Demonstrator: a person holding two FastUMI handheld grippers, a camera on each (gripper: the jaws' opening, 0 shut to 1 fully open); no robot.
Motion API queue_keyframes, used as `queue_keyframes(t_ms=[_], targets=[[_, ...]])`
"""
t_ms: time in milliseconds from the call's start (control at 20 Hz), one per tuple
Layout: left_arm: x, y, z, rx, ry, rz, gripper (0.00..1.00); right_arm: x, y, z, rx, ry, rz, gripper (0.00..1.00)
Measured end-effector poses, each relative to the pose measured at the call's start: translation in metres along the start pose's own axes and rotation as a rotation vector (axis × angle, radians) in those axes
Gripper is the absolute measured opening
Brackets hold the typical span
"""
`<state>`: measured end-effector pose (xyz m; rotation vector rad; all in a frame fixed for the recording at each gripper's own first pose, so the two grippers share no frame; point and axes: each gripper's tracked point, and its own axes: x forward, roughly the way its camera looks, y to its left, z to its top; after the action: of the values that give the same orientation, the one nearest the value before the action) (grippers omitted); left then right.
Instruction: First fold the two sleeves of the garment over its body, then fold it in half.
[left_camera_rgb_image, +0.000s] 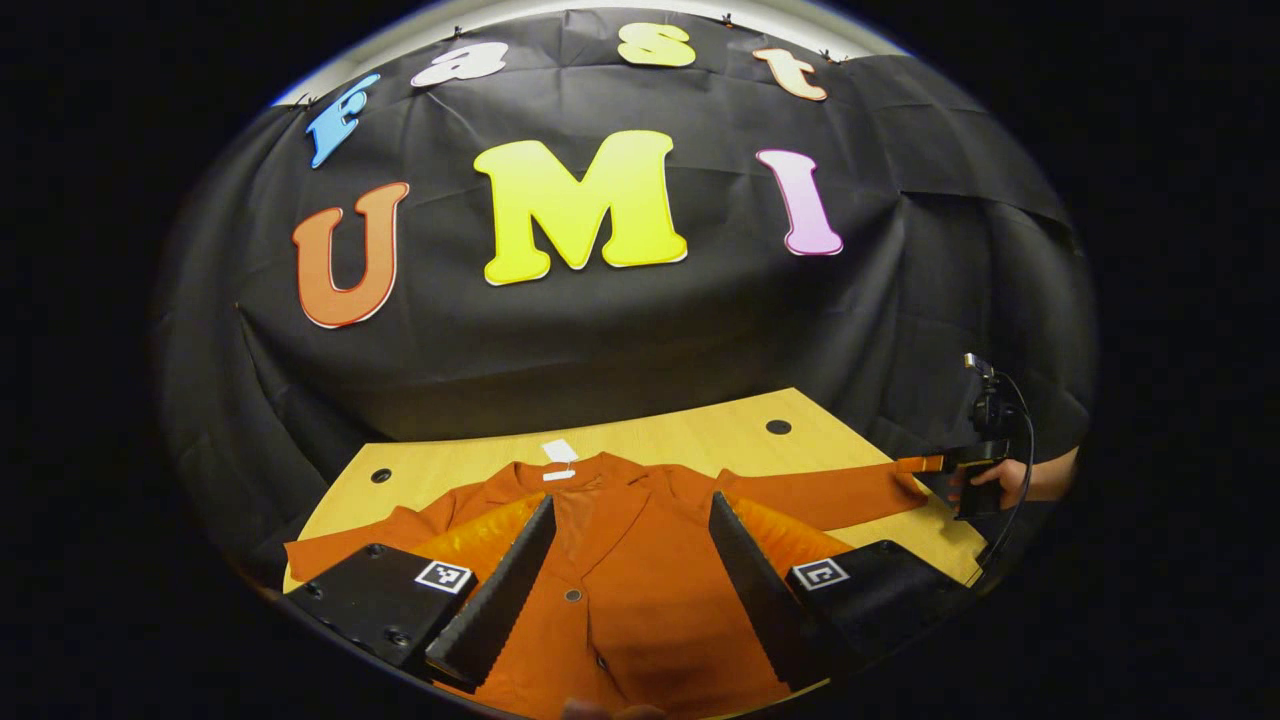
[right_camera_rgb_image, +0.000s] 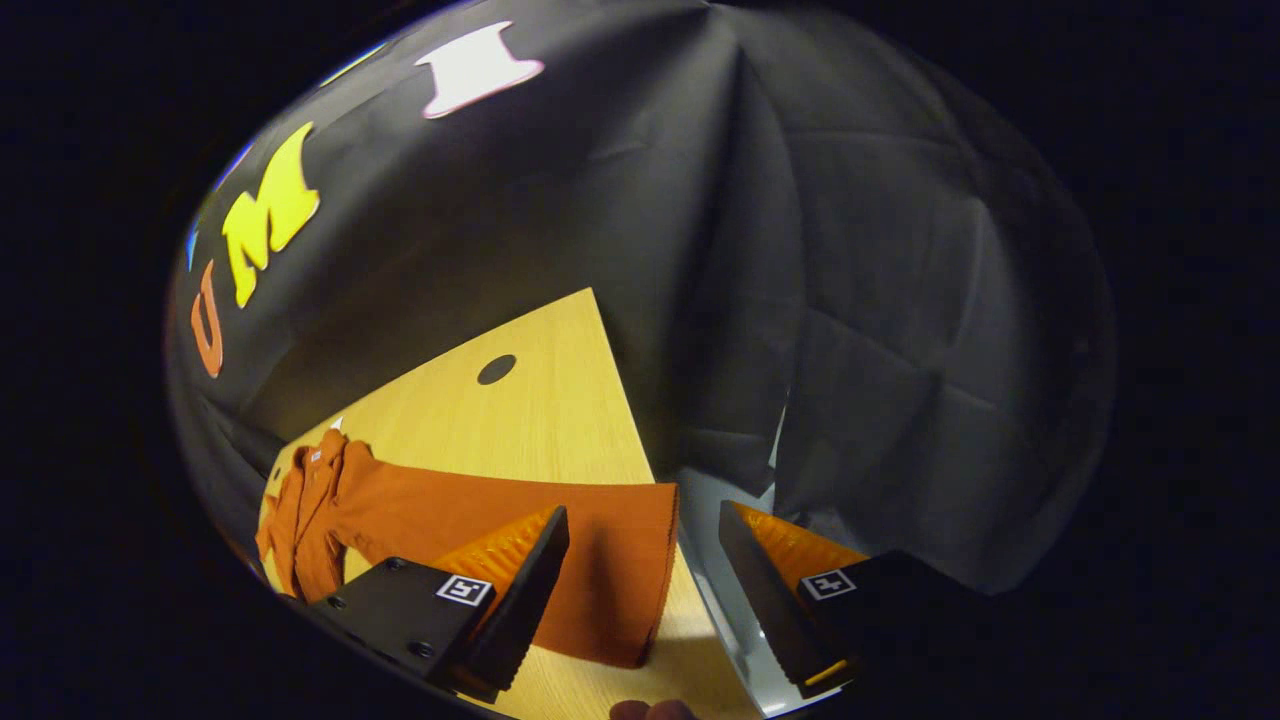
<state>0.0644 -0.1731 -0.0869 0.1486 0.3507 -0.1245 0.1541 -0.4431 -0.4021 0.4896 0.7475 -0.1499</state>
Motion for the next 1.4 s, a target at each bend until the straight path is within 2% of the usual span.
queue_keyframes(t_ms=[100, 300, 350, 400, 550, 600, 850, 900, 950, 1000, 1050, 1150, 1400], targets=[[0.001, 0.002, -0.003, 0.008, 0.017, 0.015, 1.0, 0.01, 0.001, -0.002, 0.088, 0.03, 0.043, 0.96], [0.001, -0.004, -0.003, 0.021, 0.024, 0.015, 1.0, 0.026, 0.006, -0.017, 0.14, 0.091, 0.084, 0.95], [0.0, -0.007, -0.002, 0.031, 0.022, 0.014, 1.0, 0.028, 0.007, -0.018, 0.155, 0.101, 0.087, 0.89], [0.0, -0.008, -0.003, 0.041, 0.017, 0.013, 1.0, 0.026, 0.003, -0.016, 0.163, 0.107, 0.076, 0.87], [-0.002, -0.008, -0.004, 0.046, 0.015, 0.015, 1.0, 0.025, 0.008, -0.014, 0.14, 0.103, 0.041, 0.75], [-0.004, -0.008, -0.005, 0.043, 0.014, 0.016, 1.0, 0.024, 0.01, -0.014, 0.131, 0.099, 0.029, 0.67], [-0.013, 0.003, -0.008, 0.031, 0.01, 0.035, 0.99, 0.019, 0.008, -0.005, 0.068, 0.083, -0.033, 0.43], [-0.015, 0.005, -0.009, 0.025, 0.007, 0.037, 0.99, 0.014, 0.007, -0.004, 0.046, 0.076, -0.044, 0.31], [-0.016, 0.008, -0.009, 0.021, 0.006, 0.039, 0.99, 0.003, -0.001, 0.002, 0.031, 0.066, -0.067, 0.28], [-0.019, 0.012, -0.008, 0.021, 0.002, 0.041, 0.99, 0.002, -0.001, 0.008, 0.038, 0.059, -0.07, 0.1], [-0.021, 0.014, -0.007, 0.021, -0.006, 0.045, 0.99, -0.002, 0.007, 0.008, 0.04, 0.063, -0.062, 0.01], [-0.022, 0.022, -0.005, 0.016, -0.02, 0.048, 0.99, -0.011, 0.02, 0.01, 0.025, 0.064, -0.057, 0.0], [-0.026, 0.049, -0.006, -0.018, -0.062, 0.043, 1.0, -0.062, 0.088, 0.042, 0.038, 0.003, -0.006, 0.0]])
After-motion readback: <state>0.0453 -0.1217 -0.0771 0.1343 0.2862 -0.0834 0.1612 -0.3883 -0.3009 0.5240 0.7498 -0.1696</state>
